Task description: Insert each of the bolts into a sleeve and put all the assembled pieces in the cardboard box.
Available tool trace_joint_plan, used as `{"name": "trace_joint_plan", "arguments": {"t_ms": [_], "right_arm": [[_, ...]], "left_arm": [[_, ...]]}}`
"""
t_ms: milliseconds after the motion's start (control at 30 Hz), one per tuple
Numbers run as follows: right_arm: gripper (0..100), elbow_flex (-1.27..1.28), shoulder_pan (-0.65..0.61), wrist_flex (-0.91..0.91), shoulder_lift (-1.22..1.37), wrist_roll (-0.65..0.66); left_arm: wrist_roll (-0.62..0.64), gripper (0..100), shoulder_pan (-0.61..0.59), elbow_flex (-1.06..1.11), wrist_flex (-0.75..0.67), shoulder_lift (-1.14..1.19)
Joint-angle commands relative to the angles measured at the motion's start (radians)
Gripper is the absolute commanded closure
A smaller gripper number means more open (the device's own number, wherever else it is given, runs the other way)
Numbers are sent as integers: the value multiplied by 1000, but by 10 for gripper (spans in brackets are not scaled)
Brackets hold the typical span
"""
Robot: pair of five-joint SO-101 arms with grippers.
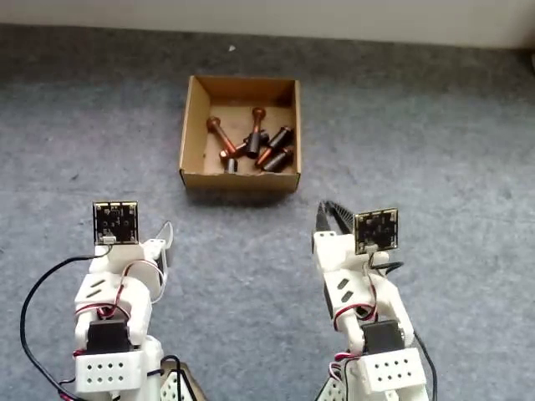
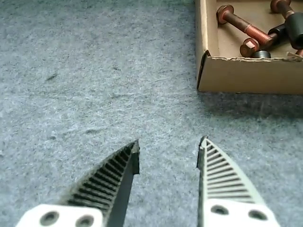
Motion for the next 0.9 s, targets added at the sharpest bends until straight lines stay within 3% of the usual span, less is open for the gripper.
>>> {"name": "trace_joint_plan", "arguments": {"t_ms": [0,300,500,867], "right_arm": [[995,128,16,197,-107,6],[995,127,18,671,-274,11],[995,127,18,872,-269,11],[995,127,15,878,-269,11]], "left_arm": [[-11,783,-7,25,2,-1],[-11,783,-4,25,2,-1],[-11,783,31,25,25,-1],[-11,783,99,25,304,-5]]}}
